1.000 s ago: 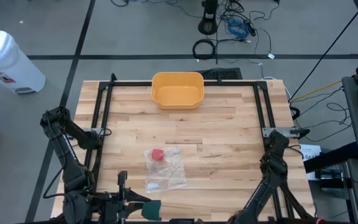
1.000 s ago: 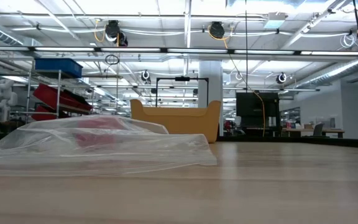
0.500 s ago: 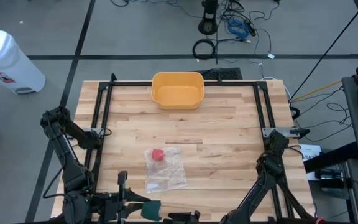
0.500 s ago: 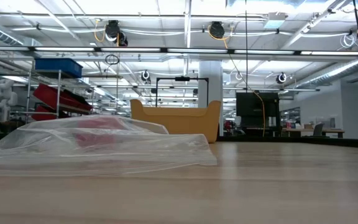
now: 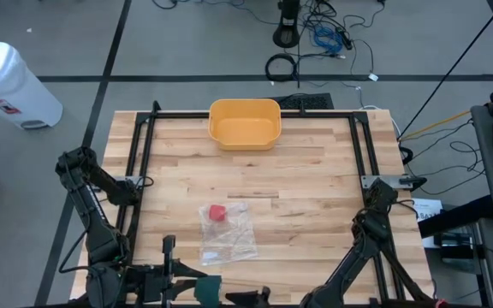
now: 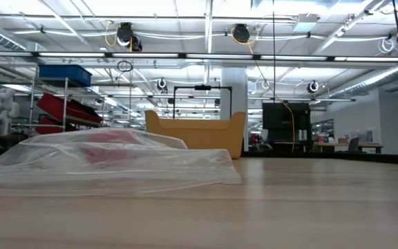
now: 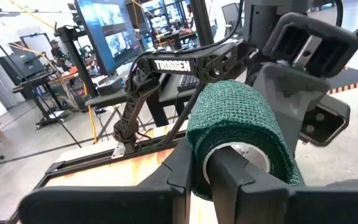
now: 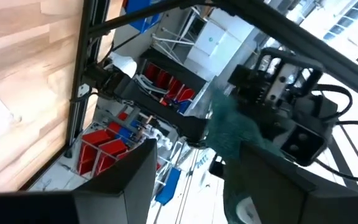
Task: Roll bandage
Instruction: Roll the green bandage
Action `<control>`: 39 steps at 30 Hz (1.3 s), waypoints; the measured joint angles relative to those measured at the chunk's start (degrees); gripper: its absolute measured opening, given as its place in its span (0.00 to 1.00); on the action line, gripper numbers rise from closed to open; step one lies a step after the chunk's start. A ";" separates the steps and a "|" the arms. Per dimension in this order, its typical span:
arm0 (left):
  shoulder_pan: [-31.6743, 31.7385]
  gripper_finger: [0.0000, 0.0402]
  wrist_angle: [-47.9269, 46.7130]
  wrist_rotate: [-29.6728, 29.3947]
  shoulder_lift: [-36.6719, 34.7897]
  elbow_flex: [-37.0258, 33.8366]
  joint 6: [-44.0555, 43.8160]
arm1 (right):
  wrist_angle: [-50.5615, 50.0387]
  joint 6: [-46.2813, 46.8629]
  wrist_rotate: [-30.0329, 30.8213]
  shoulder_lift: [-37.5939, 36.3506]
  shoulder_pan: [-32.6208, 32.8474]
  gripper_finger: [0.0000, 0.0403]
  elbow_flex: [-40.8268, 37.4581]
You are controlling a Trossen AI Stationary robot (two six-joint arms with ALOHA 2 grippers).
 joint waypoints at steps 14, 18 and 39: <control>0.32 0.10 -0.22 0.00 0.00 0.04 0.02 | 2.43 -5.06 -6.89 0.00 -0.89 0.53 -0.04; 0.42 0.10 -0.20 0.00 0.00 0.04 0.02 | 5.25 -7.25 -7.38 -0.02 -0.88 0.53 -0.04; 0.42 0.10 -0.48 -0.02 0.00 0.04 0.04 | 7.63 -5.77 -10.42 -0.02 -1.85 0.04 -0.04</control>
